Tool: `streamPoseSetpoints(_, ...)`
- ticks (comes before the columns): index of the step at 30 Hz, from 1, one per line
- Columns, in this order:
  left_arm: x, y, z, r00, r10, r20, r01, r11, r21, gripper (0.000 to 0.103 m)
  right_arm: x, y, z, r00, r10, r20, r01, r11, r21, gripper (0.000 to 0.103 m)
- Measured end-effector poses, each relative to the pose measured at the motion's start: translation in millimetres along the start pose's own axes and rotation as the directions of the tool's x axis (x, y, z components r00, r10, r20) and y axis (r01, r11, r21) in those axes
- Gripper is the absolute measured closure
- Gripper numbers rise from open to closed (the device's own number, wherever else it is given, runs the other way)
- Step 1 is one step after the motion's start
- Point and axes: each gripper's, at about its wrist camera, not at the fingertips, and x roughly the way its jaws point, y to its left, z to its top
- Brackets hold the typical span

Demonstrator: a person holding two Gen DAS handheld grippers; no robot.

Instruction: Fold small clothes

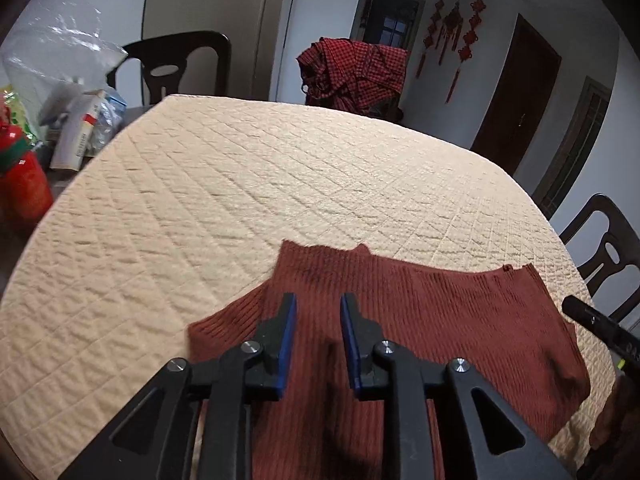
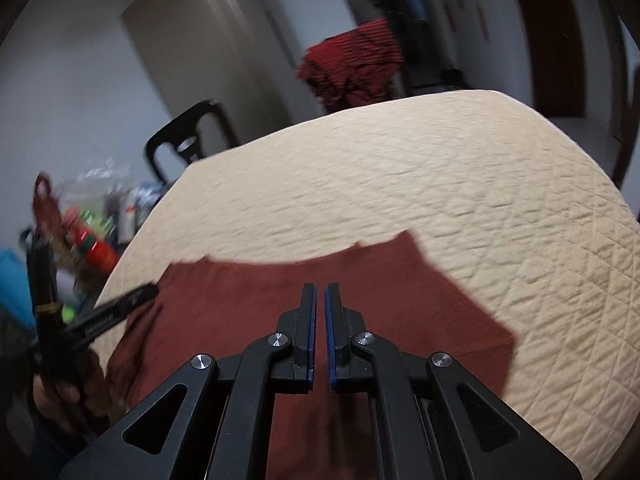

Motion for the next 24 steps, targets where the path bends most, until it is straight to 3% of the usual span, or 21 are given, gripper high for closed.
streamPoseSetpoints(12, -20, 30, -23, 0.997, 0.08, 0.001, -0.08, 0.996, -0.029, 0.064, 23, 51, -26, 0.995, 0.039, -0.091, -0.051, 0.989, -0.14, 0.099)
streamPoseSetpoints(19, -5, 38, -32, 0.998, 0.06, -0.029, -0.062, 0.997, -0.048, 0.058, 49, 54, -28, 0.991, -0.008, -0.135, -0.014, 0.987, -0.162, 0.099)
streamPoseSetpoints(24, -2, 48, -30, 0.999, 0.006, -0.039, -0.01, 0.995, -0.094, 0.056, 59, 61, -19, 0.99, -0.048, -0.135, 0.024, 0.984, -0.174, 0.099)
